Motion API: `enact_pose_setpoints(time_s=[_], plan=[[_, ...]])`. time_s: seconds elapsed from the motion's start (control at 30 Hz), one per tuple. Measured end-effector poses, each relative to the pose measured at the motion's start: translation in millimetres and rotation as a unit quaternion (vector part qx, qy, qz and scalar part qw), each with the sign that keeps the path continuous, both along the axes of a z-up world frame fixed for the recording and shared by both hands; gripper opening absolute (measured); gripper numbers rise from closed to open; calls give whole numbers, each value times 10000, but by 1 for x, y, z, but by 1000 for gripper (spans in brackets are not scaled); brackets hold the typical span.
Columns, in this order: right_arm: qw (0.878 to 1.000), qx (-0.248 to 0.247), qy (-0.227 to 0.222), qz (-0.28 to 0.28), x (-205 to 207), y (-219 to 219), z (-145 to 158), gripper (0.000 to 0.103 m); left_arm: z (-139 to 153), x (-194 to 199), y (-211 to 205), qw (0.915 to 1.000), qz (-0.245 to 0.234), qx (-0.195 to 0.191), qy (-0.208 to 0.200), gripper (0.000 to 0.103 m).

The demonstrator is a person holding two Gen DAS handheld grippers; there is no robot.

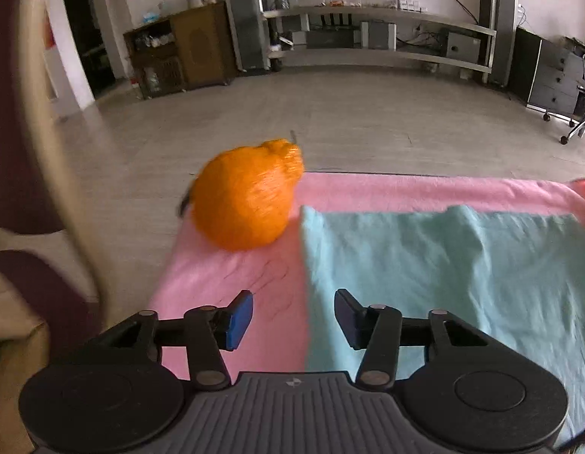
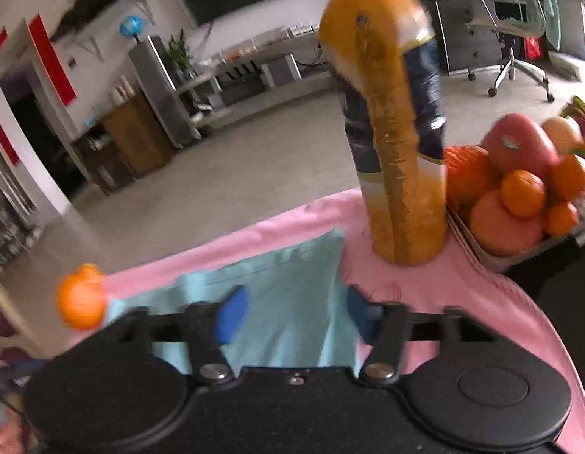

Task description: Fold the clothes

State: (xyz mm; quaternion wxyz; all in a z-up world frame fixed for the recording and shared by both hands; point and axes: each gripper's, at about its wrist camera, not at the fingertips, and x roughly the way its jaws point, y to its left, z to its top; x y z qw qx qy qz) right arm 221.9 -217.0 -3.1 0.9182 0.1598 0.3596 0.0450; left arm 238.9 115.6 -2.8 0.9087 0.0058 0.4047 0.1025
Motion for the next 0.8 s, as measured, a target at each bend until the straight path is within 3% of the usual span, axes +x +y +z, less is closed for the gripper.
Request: enact_pose_setpoints(time_s=[0.03, 0.1, 0.23, 0.3, 0.33, 0.37, 0.4, 0.47, 0.5, 0.53, 0.57, 0.7, 0.8], plan=[[9999, -121, 34, 1, 14, 3, -9, 23, -5, 12, 1, 10000, -20, -67, 3, 47], [9998, -151, 93, -77, 38, 6, -27, 23, -16, 37, -1, 9999, -67, -44, 99, 48], [9992, -183, 117, -336, 69, 3, -55, 35, -43, 71, -12, 9981, -129, 430, 414, 49], [9989, -209, 114, -403, 79, 3, -66, 36, -56, 81, -17, 9965, -198, 642, 489, 46], [9987, -274, 115, -416, 82, 6, -70, 36, -57, 80, -20, 9963, -278, 711, 385, 41], [9984, -339, 116, -430, 85, 8, -74, 36, -59, 79, -23, 9959, -358, 778, 286, 18], [9981, -404, 117, -442, 89, 10, -77, 36, -61, 79, -26, 9953, -446, 821, 260, 5], [9978, -511, 149, -401, 95, 16, -85, 35, -62, 74, -30, 9936, -412, 1045, 74, 4], [9979, -508, 183, -371, 100, 18, -87, 28, -59, 70, -29, 9932, -311, 1115, -76, 4], [9979, -507, 215, -343, 105, 19, -90, 9, -57, 66, -28, 9925, -209, 1186, -225, 4], [9977, -536, 203, -355, 107, 20, -91, 2, -55, 61, -28, 9914, -110, 1249, -371, 4], [9943, -896, -340, -474, 101, 27, -84, 2, -55, 55, -21, 9898, 102, 1326, -508, 6], [9912, -1239, -292, -360, 108, 34, -91, 2, -54, 48, -21, 9894, 136, 1345, -527, 10]])
